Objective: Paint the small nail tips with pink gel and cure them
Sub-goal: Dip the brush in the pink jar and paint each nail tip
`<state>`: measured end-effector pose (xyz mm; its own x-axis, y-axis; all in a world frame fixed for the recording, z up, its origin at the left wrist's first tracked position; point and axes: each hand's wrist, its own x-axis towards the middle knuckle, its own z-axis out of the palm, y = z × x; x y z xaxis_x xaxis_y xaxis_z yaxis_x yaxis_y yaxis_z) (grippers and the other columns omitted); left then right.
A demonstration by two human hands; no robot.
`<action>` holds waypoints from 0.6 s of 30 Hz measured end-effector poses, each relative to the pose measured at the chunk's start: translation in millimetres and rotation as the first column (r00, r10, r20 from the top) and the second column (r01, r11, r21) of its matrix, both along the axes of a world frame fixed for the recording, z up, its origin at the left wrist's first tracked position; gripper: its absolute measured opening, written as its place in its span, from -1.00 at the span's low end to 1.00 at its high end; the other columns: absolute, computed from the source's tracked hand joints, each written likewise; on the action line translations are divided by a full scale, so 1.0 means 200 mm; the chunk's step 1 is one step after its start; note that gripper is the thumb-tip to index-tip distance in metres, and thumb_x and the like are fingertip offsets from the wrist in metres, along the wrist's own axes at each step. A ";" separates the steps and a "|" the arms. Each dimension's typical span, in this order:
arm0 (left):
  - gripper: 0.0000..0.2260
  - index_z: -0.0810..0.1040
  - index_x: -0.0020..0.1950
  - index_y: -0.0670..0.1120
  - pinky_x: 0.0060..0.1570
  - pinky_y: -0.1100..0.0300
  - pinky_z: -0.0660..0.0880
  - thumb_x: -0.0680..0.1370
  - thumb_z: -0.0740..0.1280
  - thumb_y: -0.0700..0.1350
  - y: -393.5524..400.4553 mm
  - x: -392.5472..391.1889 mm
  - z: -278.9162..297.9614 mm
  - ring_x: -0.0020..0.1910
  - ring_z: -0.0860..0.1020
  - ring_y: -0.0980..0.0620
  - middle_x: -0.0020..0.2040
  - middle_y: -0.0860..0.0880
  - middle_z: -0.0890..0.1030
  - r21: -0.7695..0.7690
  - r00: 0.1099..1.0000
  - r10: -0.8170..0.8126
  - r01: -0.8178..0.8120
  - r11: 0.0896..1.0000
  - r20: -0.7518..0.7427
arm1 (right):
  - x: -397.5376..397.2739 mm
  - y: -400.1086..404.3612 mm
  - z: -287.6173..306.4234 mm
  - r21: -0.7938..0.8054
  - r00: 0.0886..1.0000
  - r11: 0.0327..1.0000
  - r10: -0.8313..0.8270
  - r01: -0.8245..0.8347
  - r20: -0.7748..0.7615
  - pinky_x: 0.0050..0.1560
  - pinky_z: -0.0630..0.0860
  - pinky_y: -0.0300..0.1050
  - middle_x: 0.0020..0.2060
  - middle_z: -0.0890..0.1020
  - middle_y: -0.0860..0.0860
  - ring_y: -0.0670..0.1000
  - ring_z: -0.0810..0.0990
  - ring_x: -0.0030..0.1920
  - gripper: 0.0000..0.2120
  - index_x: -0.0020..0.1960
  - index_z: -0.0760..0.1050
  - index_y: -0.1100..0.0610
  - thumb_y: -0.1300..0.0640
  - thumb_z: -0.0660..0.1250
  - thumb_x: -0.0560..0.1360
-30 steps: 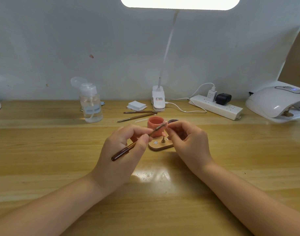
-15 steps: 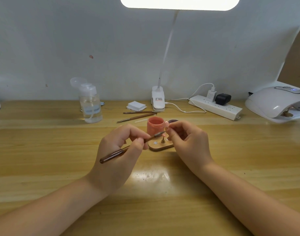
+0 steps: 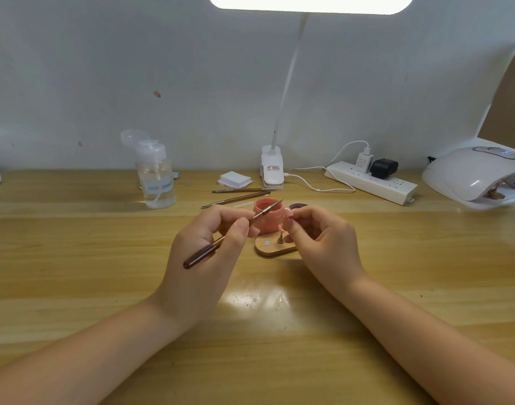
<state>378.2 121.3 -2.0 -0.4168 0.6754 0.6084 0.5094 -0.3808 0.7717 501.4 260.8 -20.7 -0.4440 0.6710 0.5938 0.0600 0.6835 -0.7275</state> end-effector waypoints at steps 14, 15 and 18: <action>-0.84 0.59 -0.11 -0.07 -0.16 0.28 0.49 0.48 0.25 -0.05 0.00 -0.02 -0.02 -0.20 0.60 0.09 -0.25 0.01 0.65 -0.037 0.999 -0.041 0.042 0.998 0.036 | 0.00 -0.01 0.00 -0.036 0.999 0.999 0.032 -0.032 0.004 -0.18 0.63 0.06 -0.30 0.68 0.02 -0.05 0.67 -0.28 -0.95 -0.06 0.60 0.07 0.18 0.40 0.49; -0.82 0.58 -0.13 -0.08 -0.18 0.26 0.50 0.46 0.23 -0.03 -0.01 -0.02 -0.02 -0.22 0.59 0.08 -0.27 0.01 0.64 -0.027 0.999 -0.043 0.044 0.999 0.027 | 0.00 -0.01 0.00 -0.034 1.000 0.999 0.030 -0.030 0.004 -0.18 0.62 0.06 -0.30 0.68 0.01 -0.05 0.67 -0.28 -0.95 -0.06 0.60 0.06 0.18 0.40 0.49; -0.87 0.58 -0.08 -0.05 -0.12 0.34 0.48 0.51 0.25 -0.08 0.00 -0.02 -0.02 -0.15 0.61 0.11 -0.22 0.04 0.66 -0.004 0.999 -0.014 0.014 1.000 0.040 | 0.00 -0.01 0.00 -0.042 1.000 0.999 0.027 -0.027 0.005 -0.18 0.62 0.06 -0.30 0.68 0.02 -0.05 0.67 -0.28 -0.95 -0.05 0.61 0.09 0.19 0.41 0.49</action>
